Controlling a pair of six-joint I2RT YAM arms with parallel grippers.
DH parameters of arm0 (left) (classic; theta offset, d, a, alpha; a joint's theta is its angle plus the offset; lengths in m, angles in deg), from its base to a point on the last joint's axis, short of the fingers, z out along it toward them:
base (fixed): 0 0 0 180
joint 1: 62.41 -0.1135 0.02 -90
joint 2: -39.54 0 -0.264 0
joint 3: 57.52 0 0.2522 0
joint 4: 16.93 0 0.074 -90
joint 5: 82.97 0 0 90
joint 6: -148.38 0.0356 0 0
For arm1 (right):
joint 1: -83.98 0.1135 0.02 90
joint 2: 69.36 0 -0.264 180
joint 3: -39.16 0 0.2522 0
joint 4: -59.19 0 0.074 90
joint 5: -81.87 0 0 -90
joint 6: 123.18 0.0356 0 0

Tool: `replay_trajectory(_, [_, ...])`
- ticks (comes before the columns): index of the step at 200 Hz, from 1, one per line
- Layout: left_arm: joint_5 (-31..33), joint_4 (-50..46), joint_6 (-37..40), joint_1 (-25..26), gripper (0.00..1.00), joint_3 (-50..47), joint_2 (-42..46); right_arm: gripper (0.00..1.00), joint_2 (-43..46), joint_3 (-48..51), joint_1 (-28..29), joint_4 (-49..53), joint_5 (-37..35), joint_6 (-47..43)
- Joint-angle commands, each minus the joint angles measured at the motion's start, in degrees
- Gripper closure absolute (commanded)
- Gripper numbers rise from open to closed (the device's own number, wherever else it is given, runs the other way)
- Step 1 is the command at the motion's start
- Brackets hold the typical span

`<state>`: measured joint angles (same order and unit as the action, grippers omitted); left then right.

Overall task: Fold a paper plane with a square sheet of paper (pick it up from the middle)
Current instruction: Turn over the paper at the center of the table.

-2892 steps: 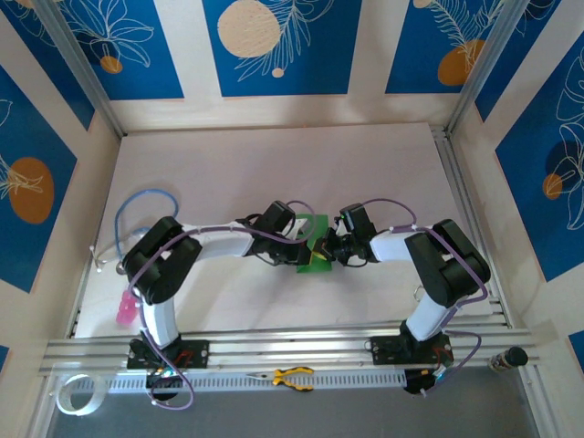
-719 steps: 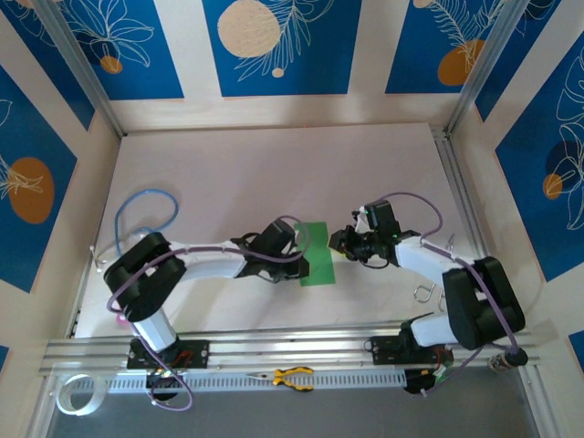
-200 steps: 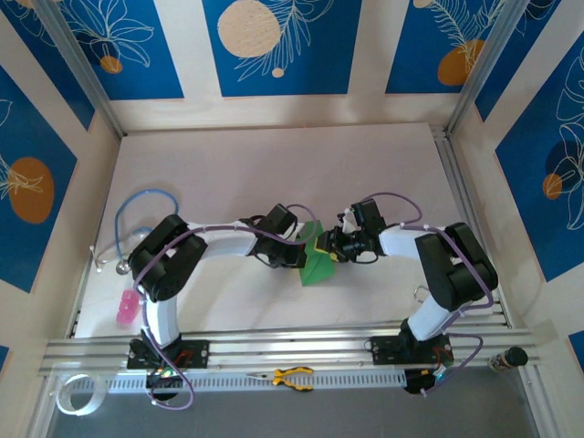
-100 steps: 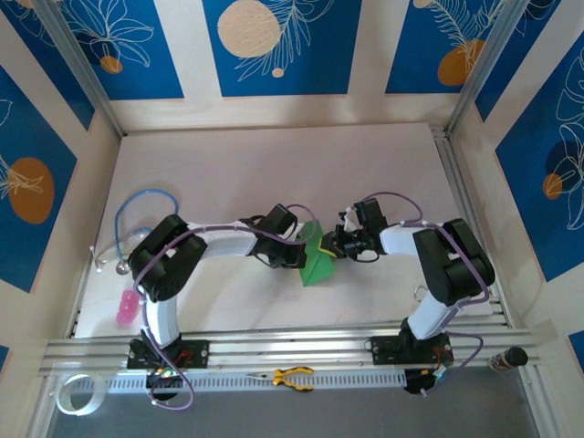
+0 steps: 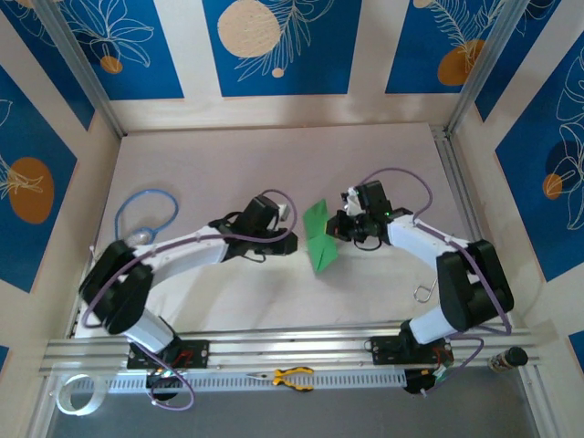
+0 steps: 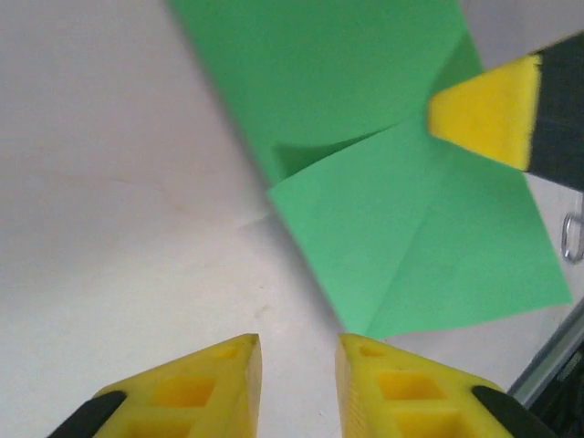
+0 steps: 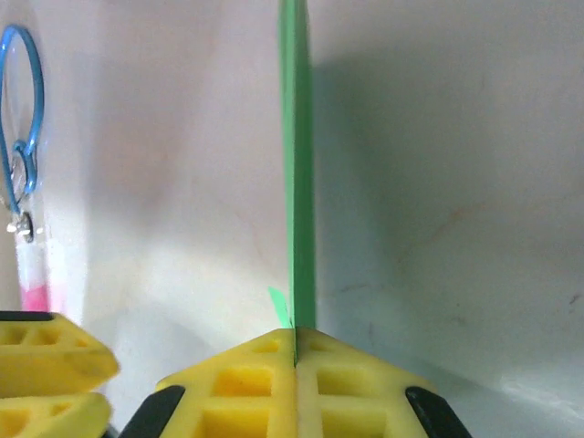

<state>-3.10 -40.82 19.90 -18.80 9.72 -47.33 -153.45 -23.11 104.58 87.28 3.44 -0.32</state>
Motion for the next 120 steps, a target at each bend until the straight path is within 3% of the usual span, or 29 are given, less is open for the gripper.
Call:
replay_trajectory(1, [8.2, -2.0, -1.2, -2.7, 0.68, -3.4, 5.4, 0.95, 2.1, -5.6, 2.5, 14.4, -13.7, -8.0])
replay_trajectory(33, [11.9, -2.6, -2.2, -5.5, 0.64, -7.5, 12.3, 0.95, -0.6, -14.4, 8.9, 24.8, -33.8, -12.7])
replay_trajectory(67, [16.3, -4.3, -4.3, -6.9, 0.63, -10.9, 18.0, 0.98, -10.0, -24.8, 13.8, 36.3, -54.0, -8.8])
replay_trajectory(94, [21.2, -6.3, -5.9, -7.4, 0.62, -13.5, 23.4, 0.97, -17.4, -30.0, 18.4, 40.8, -63.0, -6.0])
replay_trajectory(120, [25.0, -8.0, -6.9, -7.9, 0.6, -15.7, 29.1, 0.95, -24.2, -34.5, 22.3, 43.7, -64.3, -3.0])
